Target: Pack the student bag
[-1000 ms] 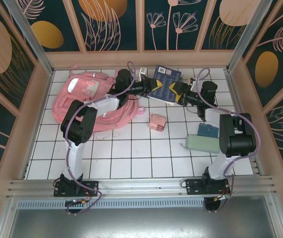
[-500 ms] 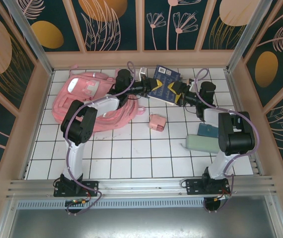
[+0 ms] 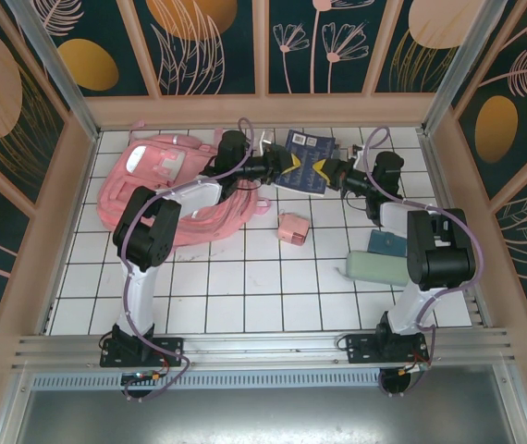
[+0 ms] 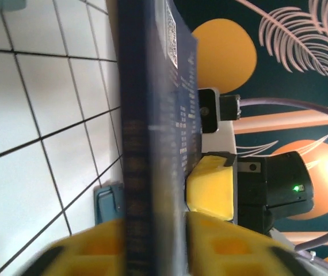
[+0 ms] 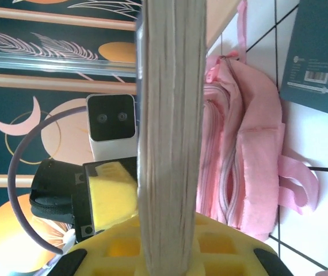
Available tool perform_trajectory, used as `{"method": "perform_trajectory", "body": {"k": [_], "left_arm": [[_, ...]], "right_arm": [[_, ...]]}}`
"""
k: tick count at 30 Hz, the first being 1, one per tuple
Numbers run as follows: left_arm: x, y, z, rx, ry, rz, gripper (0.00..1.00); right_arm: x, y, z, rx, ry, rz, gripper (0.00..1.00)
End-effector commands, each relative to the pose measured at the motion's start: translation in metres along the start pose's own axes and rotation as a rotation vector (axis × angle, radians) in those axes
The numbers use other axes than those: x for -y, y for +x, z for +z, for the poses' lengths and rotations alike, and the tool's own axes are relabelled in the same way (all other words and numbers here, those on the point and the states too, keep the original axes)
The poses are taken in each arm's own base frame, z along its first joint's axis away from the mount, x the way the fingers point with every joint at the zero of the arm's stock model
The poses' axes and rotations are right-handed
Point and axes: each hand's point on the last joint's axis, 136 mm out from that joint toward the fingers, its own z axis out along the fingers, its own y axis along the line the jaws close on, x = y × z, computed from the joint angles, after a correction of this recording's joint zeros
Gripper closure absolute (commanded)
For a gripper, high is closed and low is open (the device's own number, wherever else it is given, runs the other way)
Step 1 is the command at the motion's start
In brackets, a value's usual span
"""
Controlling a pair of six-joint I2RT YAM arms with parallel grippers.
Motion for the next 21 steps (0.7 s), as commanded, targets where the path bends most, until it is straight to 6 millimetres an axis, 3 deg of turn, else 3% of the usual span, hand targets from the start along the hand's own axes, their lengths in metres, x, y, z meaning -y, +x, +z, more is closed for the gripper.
{"method": "perform_trajectory", "body": {"k": [1, 4, 12, 17, 21], "left_arm": [[0.003, -0.011, -0.017, 0.016, -0.118, 0.114, 0.59], [-0.016, -0.022, -0.037, 0.052, -0.304, 0.194, 0.53], [-0.082, -0.04, -0.122, 0.153, -0.935, 0.326, 0.52], [-0.102, -0.038, -0.17, 0.159, -1.205, 0.396, 0.52], [-0.118, -0.026, -0.191, 0.11, -1.327, 0.42, 0.51]], "right_arm": [[-0.009, -0.004, -0.006, 0.023, 0.005, -0.059, 1.0], [-0.006, -0.004, -0.006, 0.032, 0.034, -0.068, 1.0], [0.004, 0.007, 0.003, 0.013, 0.124, -0.11, 1.0], [0.007, 0.011, 0.008, 0.001, 0.115, -0.096, 1.0], [0.007, 0.014, 0.014, -0.012, 0.112, -0.096, 1.0]]}}
